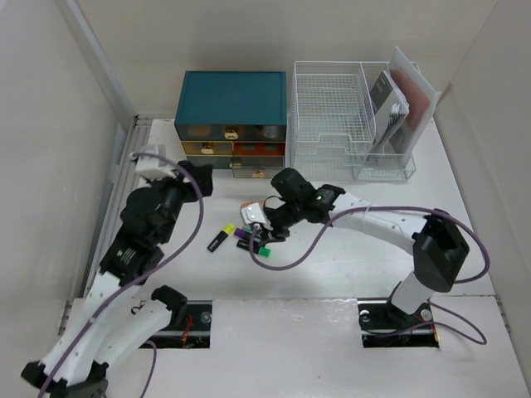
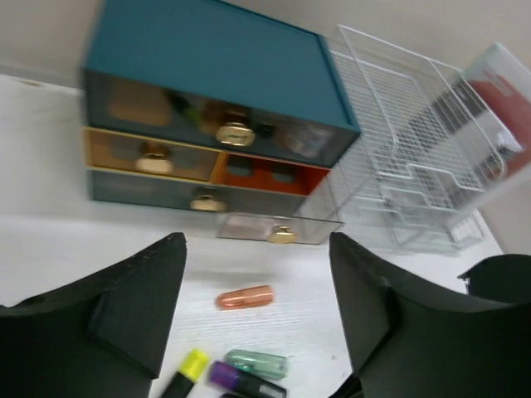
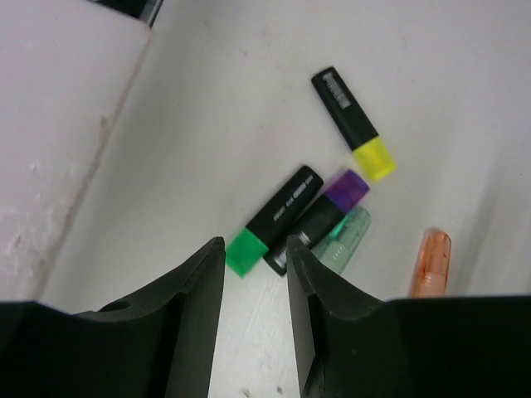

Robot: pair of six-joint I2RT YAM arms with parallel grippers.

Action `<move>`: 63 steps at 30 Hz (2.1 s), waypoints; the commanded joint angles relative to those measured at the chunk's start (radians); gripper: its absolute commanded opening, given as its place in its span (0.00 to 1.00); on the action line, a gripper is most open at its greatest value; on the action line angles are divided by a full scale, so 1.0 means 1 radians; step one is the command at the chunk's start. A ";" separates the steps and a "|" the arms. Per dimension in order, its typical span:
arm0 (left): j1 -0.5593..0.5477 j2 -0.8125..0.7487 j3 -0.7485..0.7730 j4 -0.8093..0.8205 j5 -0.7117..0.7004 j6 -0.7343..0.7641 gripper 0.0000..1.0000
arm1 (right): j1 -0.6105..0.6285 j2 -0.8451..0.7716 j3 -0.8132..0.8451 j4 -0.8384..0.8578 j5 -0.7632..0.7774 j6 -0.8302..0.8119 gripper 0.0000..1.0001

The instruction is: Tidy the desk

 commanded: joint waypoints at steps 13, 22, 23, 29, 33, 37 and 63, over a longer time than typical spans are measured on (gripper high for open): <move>-0.006 -0.531 -0.240 -0.056 -0.279 0.163 0.86 | 0.120 0.305 0.171 0.133 0.304 0.392 0.47; -0.006 -0.531 -0.240 -0.065 -0.269 0.163 0.87 | 0.120 0.328 0.170 0.182 0.389 0.454 0.45; -0.006 -0.531 -0.240 -0.065 -0.269 0.163 0.87 | 0.120 0.340 0.170 0.182 0.418 0.454 0.45; -0.006 -0.531 -0.240 -0.065 -0.260 0.163 0.87 | 0.120 0.388 0.190 0.182 0.439 0.485 0.45; -0.006 -0.531 -0.240 -0.065 -0.260 0.163 0.87 | 0.120 0.408 0.208 0.182 0.439 0.494 0.45; -0.006 -0.531 -0.240 -0.065 -0.251 0.163 0.89 | 0.120 0.429 0.208 0.182 0.458 0.504 0.45; -0.006 -0.551 -0.249 -0.065 -0.251 0.172 0.89 | 0.120 0.413 0.259 0.168 0.496 0.501 0.01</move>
